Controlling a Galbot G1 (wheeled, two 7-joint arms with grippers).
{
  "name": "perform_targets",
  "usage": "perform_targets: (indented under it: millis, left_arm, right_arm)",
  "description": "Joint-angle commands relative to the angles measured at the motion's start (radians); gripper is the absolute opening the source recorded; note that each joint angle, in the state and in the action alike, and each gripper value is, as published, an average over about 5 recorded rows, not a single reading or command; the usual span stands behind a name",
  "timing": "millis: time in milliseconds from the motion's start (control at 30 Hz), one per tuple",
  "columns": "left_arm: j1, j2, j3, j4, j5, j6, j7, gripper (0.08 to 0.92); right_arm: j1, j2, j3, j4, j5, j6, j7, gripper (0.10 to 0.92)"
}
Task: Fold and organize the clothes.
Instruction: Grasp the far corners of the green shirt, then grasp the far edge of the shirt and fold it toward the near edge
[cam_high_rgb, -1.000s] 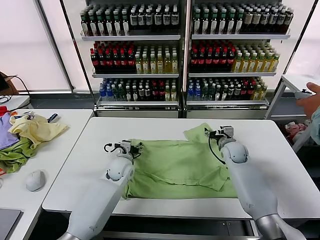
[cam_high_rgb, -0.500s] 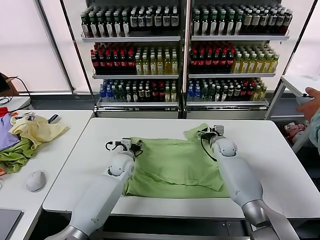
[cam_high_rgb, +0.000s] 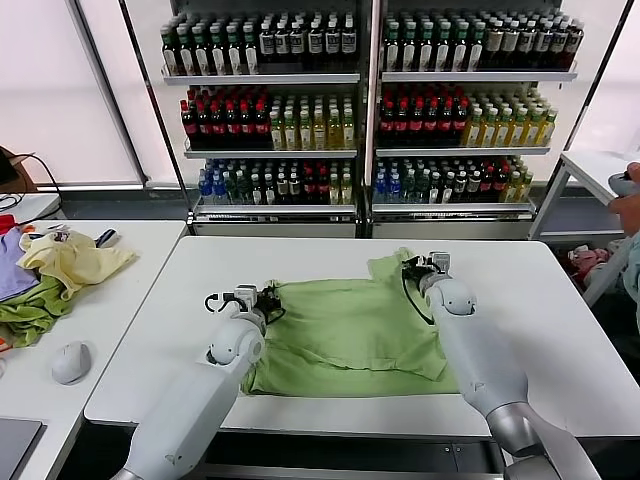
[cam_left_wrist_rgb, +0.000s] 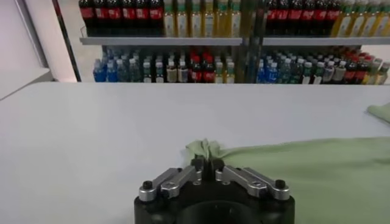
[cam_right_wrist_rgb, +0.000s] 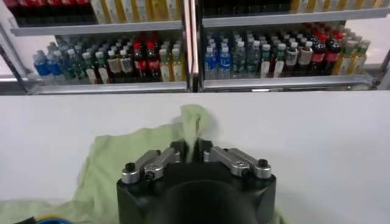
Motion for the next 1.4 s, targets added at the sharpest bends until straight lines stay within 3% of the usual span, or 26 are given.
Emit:
perform_targets:
  millis: [33,367,733,967,1400]
  left_arm:
    - [0.07,0.049,-0.031,-0.183,-0.04,-0.065,0.001,0.103]
    - [0.199,0.121,-0.126,-0.446,-0.088,-0.085,0.006,0.101]
    - [0.354,0.181,-0.194,-0.602,-0.087,-0.018,0.055,0.101]
    - [0.425,0.2,-0.177,-0.591,0.017,0.041,0.106,0.101]
    - [0.42,0.194,-0.139,-0.514,0.25,0.051,0.136,0.128]
  right_arm:
    - [-0.084,-0.039,0.007,0.202,0.035,0.05,-0.002,0.129]
    - [-0.292,-0.141,0.11,0.572,0.111,0.056,0.033,0.117]
    - [-0.618,-0.181,0.295,0.884,0.116,0.021,0.065,0.117]
    - [-0.776,-0.142,0.359,0.965,0.081,-0.008,0.111,0.117]
    - [-0.821,-0.101,0.324,0.946,-0.049,-0.046,0.115,0.129]
